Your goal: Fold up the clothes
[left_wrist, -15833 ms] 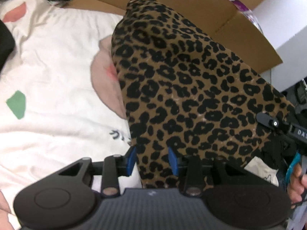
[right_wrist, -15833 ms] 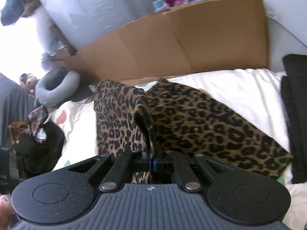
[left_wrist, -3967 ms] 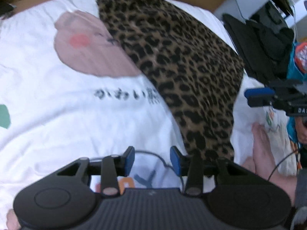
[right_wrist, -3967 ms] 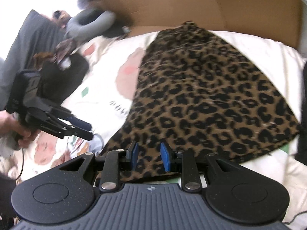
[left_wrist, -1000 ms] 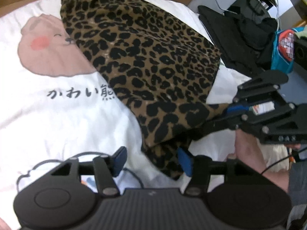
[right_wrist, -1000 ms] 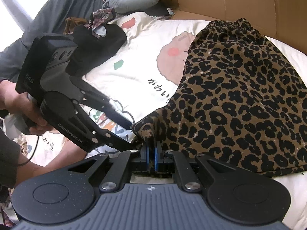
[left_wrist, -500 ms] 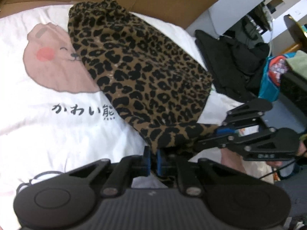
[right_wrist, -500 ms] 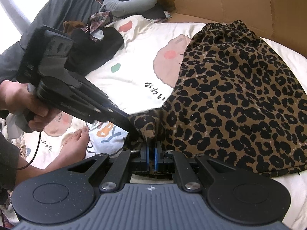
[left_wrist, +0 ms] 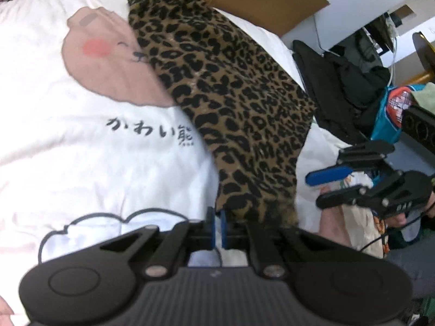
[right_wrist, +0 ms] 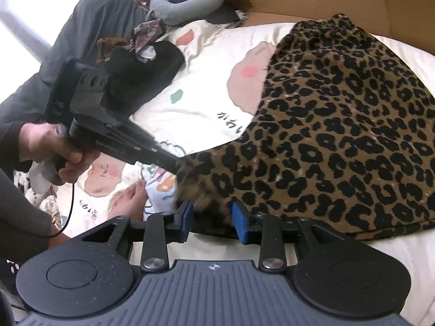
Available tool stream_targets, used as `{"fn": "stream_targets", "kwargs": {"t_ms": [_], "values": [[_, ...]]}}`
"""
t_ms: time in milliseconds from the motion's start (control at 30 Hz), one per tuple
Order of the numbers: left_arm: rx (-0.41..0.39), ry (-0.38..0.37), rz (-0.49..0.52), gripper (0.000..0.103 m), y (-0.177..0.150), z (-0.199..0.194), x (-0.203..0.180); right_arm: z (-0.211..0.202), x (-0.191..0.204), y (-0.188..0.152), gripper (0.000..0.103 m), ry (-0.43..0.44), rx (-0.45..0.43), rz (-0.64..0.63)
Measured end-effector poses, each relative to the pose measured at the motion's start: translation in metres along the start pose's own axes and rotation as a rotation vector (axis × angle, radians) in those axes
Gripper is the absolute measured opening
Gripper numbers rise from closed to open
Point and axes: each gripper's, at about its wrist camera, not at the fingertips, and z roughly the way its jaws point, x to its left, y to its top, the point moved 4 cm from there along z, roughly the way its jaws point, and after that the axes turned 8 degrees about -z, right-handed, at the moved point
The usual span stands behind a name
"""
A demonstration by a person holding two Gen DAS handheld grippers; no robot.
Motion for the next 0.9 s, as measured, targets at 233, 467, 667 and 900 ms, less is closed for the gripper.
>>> {"fn": "stream_targets", "kwargs": {"t_ms": [233,467,667,900], "values": [[-0.035,0.031,0.04,0.0,0.006,-0.006,0.002,-0.006,-0.034,0.0,0.037,-0.094,-0.011,0.065],[-0.017,0.054,0.049,0.007,0.01,-0.003,0.009,-0.012,-0.087,-0.006,0.037,-0.235,-0.024,0.174],[0.004,0.062,0.063,0.026,0.003,0.008,0.009,-0.017,-0.108,-0.009,0.037,-0.289,-0.036,0.199],[-0.006,0.039,0.126,0.032,0.002,0.022,0.001,-0.026,-0.123,-0.004,0.038,-0.342,-0.079,0.225]]}}
